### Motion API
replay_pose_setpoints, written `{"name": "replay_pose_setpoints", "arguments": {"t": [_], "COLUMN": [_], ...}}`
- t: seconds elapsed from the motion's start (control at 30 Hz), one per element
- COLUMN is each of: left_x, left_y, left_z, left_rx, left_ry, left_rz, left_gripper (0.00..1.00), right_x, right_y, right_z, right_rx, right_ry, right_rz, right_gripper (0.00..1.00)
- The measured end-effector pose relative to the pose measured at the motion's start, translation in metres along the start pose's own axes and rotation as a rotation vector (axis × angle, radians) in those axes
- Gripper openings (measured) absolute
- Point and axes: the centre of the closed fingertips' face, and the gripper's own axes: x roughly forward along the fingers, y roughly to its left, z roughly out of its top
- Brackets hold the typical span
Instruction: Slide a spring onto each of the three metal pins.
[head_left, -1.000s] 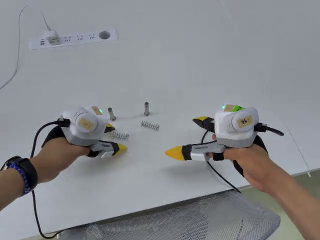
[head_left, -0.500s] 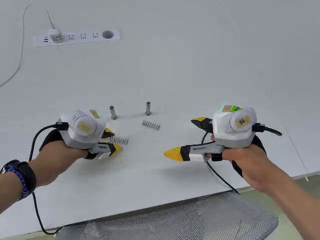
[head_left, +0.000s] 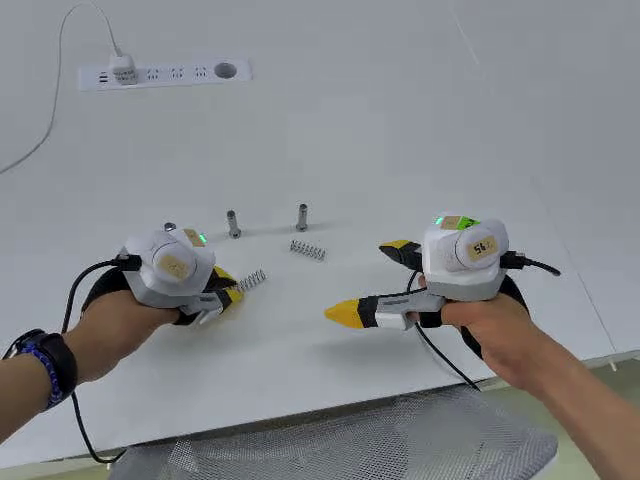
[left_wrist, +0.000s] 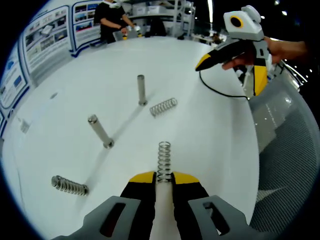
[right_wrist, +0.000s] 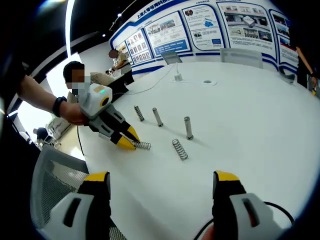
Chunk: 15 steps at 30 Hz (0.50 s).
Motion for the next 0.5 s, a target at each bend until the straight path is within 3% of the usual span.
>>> {"name": "replay_pose_setpoints", "arguments": {"t": [0.27, 0.33, 0.5], "left_x": [0.0051, 0.0068, 0.0066], "left_y": [0.0011, 0.0044, 0.003], "left_z": [0.0051, 0.003, 0.0015], "left_rx": [-0.035, 0.022, 0.009], "left_ry": [-0.008, 0.005, 0.009], "left_rz": [0.023, 0.051, 0.052], "left_gripper": [0.15, 0.13, 0.11], "right_x": [-0.001, -0.0013, -0.0017], "right_y": [0.0008, 0.0009, 0.0035], "right_z": [0.0008, 0.0, -0.0013], "right_rx": [0.0, 0.001, 0.003], "right_ry": [-0.001, 0.001, 0.004], "right_rz": [-0.005, -0.007, -0.005], "right_gripper": [0.86, 0.85, 0.85]}}
